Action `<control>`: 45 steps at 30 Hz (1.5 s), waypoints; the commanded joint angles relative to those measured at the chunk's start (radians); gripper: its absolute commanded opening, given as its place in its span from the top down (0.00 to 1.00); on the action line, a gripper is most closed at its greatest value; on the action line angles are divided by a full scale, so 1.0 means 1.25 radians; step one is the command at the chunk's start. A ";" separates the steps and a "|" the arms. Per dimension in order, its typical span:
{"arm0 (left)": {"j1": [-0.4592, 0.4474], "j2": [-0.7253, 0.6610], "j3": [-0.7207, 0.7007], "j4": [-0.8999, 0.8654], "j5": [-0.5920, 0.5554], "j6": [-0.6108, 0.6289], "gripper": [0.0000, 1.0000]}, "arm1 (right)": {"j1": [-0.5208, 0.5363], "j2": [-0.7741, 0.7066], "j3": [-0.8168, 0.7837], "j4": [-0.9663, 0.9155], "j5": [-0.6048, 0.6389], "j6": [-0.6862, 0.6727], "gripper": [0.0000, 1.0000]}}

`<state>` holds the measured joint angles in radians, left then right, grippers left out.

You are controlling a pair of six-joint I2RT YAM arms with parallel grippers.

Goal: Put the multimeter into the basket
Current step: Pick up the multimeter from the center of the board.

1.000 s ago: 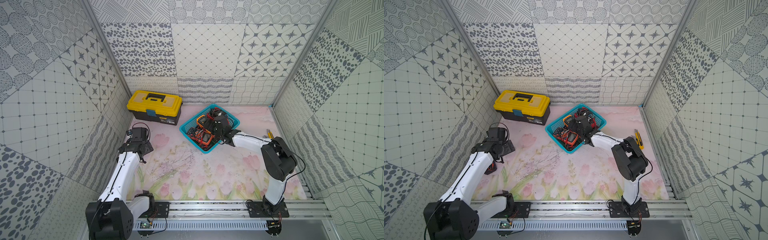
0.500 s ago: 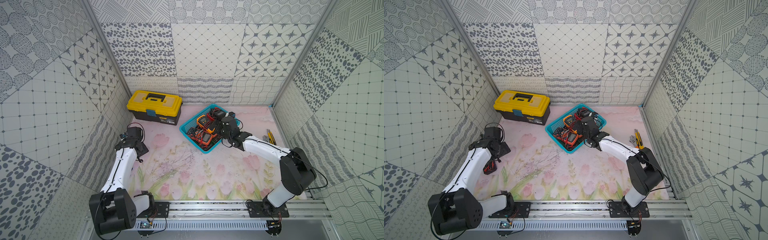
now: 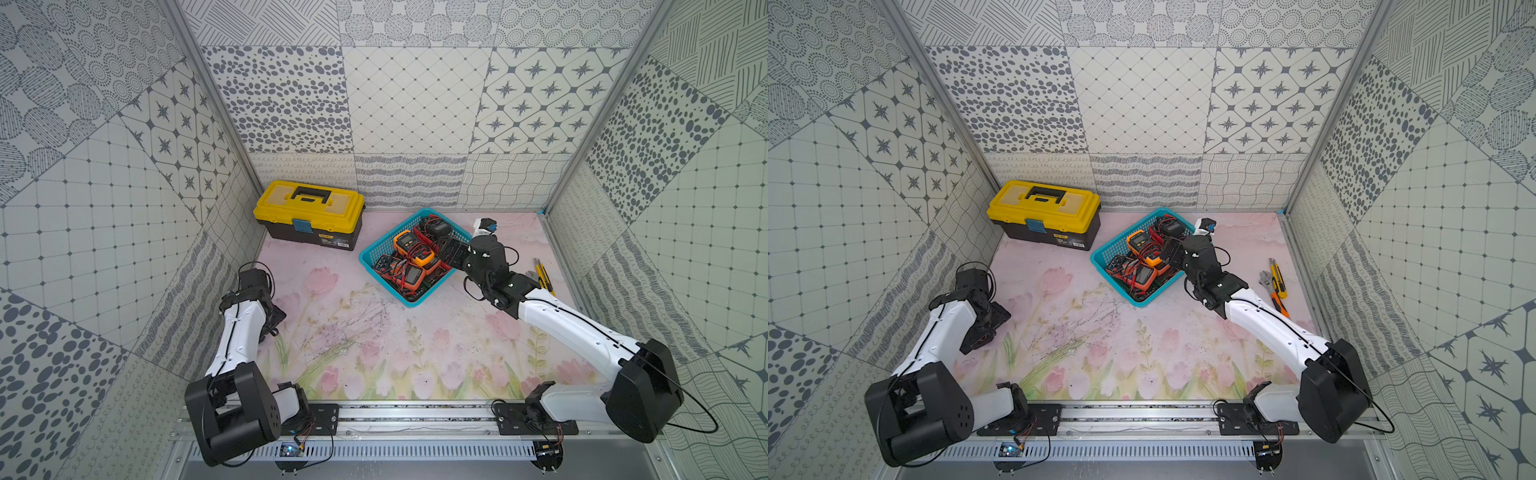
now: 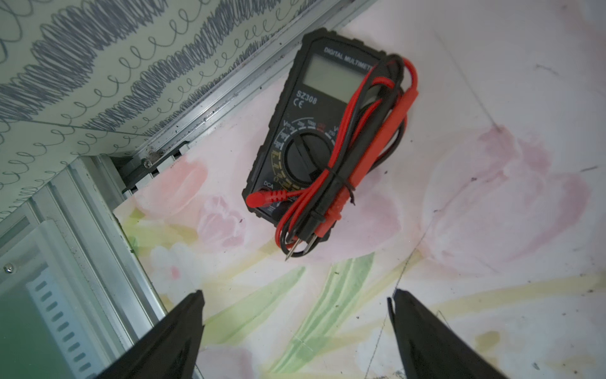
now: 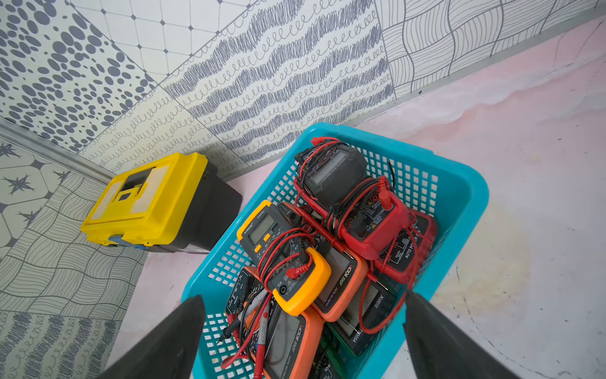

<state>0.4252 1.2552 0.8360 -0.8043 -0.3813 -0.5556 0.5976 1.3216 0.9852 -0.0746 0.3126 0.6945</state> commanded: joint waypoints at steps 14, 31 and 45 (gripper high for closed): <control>0.113 0.154 0.048 0.112 0.148 0.144 0.02 | -0.004 -0.071 -0.062 0.040 0.003 -0.051 0.01; 0.177 0.291 0.128 0.080 0.183 0.152 0.04 | -0.006 -0.091 -0.082 0.060 -0.036 -0.073 0.01; 0.180 0.345 0.157 0.046 0.279 0.183 0.12 | -0.034 -0.105 -0.091 0.056 -0.051 -0.061 0.01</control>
<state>0.6468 1.6779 1.0359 -0.7029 -0.1593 -0.3454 0.5678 1.2293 0.8810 -0.0410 0.2543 0.6170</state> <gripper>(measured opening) 0.900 0.989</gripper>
